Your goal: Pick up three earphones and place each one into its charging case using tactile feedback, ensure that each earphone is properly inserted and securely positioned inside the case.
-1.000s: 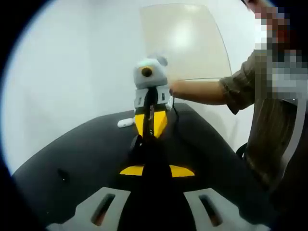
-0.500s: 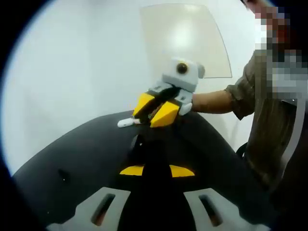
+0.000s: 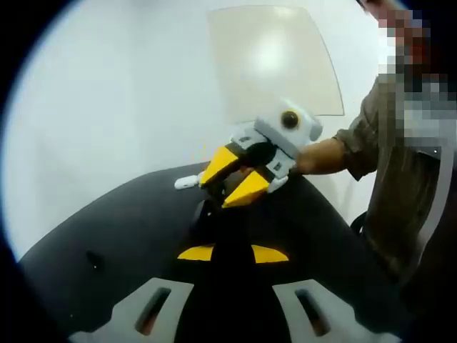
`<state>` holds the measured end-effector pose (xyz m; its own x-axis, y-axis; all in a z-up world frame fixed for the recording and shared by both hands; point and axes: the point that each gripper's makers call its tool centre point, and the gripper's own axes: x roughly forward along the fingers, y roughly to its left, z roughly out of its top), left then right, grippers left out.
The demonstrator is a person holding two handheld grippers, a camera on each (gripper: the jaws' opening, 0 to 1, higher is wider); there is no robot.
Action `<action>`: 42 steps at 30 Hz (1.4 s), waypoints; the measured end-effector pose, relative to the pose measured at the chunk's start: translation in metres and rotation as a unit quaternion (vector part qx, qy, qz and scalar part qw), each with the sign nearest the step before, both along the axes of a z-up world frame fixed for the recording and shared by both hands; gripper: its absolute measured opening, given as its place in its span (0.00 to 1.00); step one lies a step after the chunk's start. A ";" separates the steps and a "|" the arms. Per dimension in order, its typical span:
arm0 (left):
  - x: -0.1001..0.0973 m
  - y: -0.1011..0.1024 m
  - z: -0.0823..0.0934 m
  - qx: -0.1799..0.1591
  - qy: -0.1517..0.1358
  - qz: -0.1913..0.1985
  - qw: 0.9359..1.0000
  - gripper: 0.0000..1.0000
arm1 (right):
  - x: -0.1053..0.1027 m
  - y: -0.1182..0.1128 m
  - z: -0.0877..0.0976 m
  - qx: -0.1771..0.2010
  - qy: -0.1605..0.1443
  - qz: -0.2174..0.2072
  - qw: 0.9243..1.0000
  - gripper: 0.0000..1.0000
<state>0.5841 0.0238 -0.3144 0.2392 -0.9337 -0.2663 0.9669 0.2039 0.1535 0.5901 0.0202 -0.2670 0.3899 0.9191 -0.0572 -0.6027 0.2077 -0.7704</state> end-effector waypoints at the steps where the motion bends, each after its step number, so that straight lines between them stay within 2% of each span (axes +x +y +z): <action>1: 0.000 0.000 0.000 0.000 0.000 0.000 1.000 0.15 | 0.000 0.000 -0.001 -0.003 -0.002 -0.002 1.000 0.14; 8: 0.000 0.000 0.000 0.000 0.001 0.000 1.000 0.15 | -0.003 -0.001 -0.002 -0.008 -0.013 -0.002 1.000 0.14; 13: 0.000 -0.001 -0.001 0.000 0.000 0.000 1.000 0.15 | -0.007 -0.001 -0.002 -0.029 -0.058 -0.006 0.998 0.14; 14: 0.000 -0.001 -0.001 0.000 0.000 0.000 1.000 0.15 | -0.006 -0.003 -0.002 -0.043 -0.084 -0.015 0.995 0.14; 19: 0.001 0.000 0.000 0.000 0.000 0.001 1.000 0.15 | -0.010 -0.004 -0.003 -0.057 -0.109 -0.021 0.992 0.13; 23: 0.000 -0.001 0.000 0.000 0.000 0.001 1.000 0.15 | -0.010 -0.007 -0.003 -0.062 -0.108 -0.028 0.992 0.13; 29: 0.000 0.000 0.000 0.000 -0.001 0.001 1.000 0.15 | -0.009 -0.011 -0.002 -0.045 -0.067 -0.034 0.996 0.13; 36: 0.000 0.000 0.000 0.001 -0.001 0.001 1.000 0.15 | -0.008 -0.016 0.000 -0.049 -0.097 -0.054 0.993 0.13; 39: 0.000 0.000 0.000 0.001 -0.001 0.001 1.000 0.15 | -0.008 -0.014 0.000 -0.063 -0.104 -0.058 0.991 0.13; 42: 0.000 0.000 0.000 0.001 -0.001 0.000 1.000 0.15 | -0.010 -0.012 0.003 -0.092 -0.129 -0.062 0.985 0.13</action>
